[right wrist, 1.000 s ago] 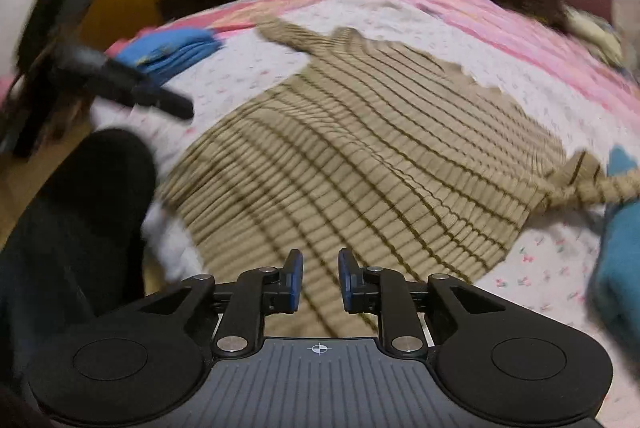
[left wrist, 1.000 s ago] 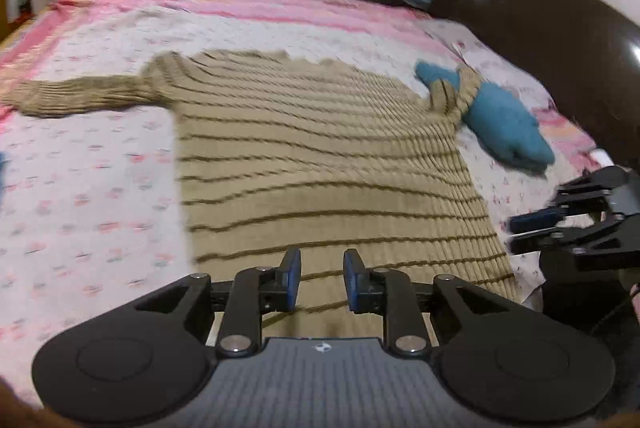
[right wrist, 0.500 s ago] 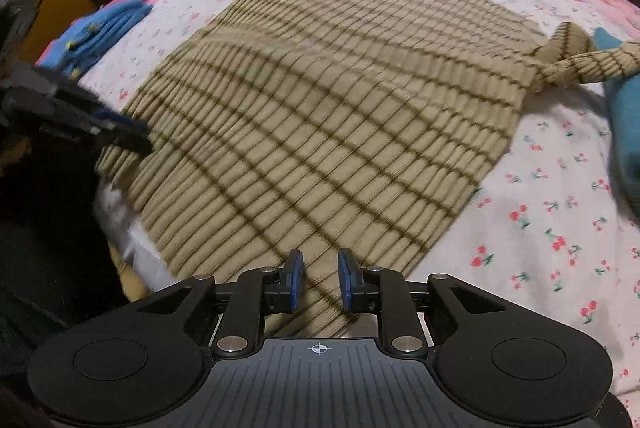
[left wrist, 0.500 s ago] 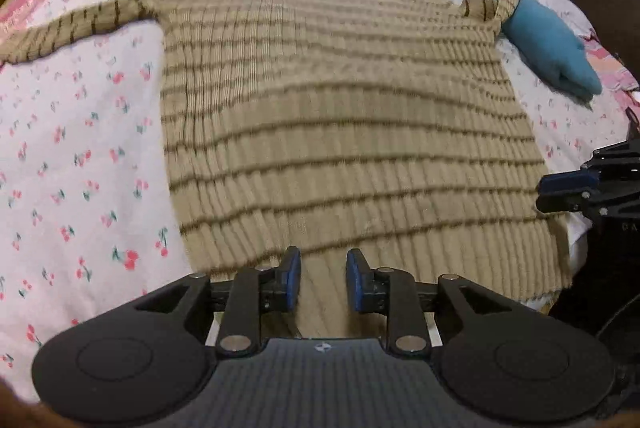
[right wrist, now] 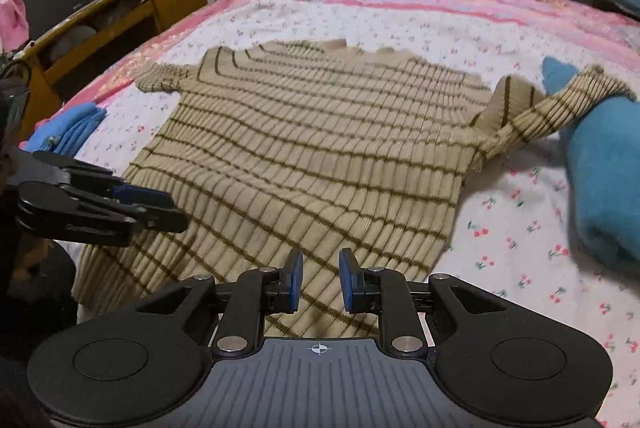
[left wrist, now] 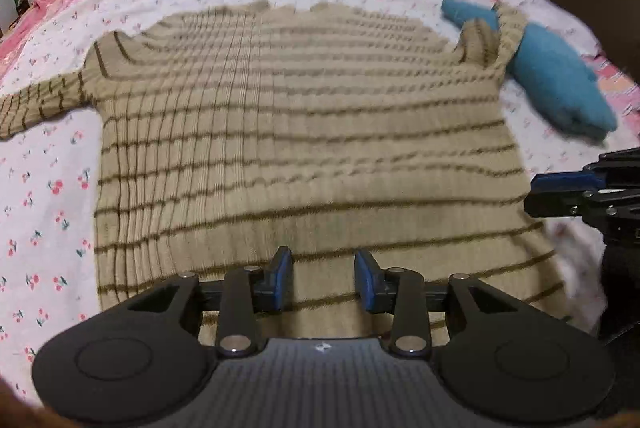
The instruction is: Fold small clothes
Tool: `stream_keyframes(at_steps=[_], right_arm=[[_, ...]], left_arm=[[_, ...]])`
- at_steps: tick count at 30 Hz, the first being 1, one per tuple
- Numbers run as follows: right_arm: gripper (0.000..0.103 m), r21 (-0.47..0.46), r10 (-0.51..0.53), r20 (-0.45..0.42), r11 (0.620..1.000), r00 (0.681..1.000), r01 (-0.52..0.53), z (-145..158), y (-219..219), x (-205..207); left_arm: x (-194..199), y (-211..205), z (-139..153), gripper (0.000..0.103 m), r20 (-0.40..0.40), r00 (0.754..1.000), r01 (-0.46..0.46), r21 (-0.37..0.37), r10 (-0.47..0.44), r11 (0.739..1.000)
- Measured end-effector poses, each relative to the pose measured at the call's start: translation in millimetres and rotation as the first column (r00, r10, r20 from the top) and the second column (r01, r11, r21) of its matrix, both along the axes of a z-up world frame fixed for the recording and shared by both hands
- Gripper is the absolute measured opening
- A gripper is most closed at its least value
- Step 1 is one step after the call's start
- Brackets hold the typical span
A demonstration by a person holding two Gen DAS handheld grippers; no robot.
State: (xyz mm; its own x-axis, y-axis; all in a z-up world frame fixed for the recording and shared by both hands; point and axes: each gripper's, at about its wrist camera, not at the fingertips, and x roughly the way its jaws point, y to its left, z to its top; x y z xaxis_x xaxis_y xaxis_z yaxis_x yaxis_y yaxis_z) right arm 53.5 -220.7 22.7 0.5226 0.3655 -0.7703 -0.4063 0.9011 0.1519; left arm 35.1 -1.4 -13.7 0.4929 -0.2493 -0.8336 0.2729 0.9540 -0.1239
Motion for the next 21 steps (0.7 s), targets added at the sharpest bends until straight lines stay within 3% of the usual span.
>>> stream_keyframes(at_steps=[5,7,10,17,21], right_arm=[[0.021,-0.028,0.055,-0.100,0.998,0.993,-0.058,-31.9,14.2,-3.8],[0.021,-0.047,0.082,-0.076,0.995,0.994,-0.085,-31.6,16.7,-9.9],[0.021,0.010,0.061,-0.096,0.998,0.994,-0.060,-21.6,8.1,-4.4],[0.021,-0.010,0.012,0.067,1.000,0.998,-0.011,15.7,6.2,44.0],[0.024,-0.009,-0.008,0.066,1.000,0.998,0.008,15.3,5.9,69.8]], left_arm=[[-17.3,3.6,-6.1,0.042,-0.028,0.997,0.078,0.044,-0.076,0.996],[-22.8,7.1,-5.1,0.042,-0.052,0.995,0.091,0.044,-0.089,0.995],[-25.1,11.0,3.4,0.042,-0.049,0.995,0.085,0.026,-0.084,0.996],[18.6,27.7,34.5,0.044,0.091,0.996,0.015,-0.007,-0.014,1.000],[33.6,37.4,25.4,0.045,0.069,0.997,-0.021,-0.055,0.025,0.998]])
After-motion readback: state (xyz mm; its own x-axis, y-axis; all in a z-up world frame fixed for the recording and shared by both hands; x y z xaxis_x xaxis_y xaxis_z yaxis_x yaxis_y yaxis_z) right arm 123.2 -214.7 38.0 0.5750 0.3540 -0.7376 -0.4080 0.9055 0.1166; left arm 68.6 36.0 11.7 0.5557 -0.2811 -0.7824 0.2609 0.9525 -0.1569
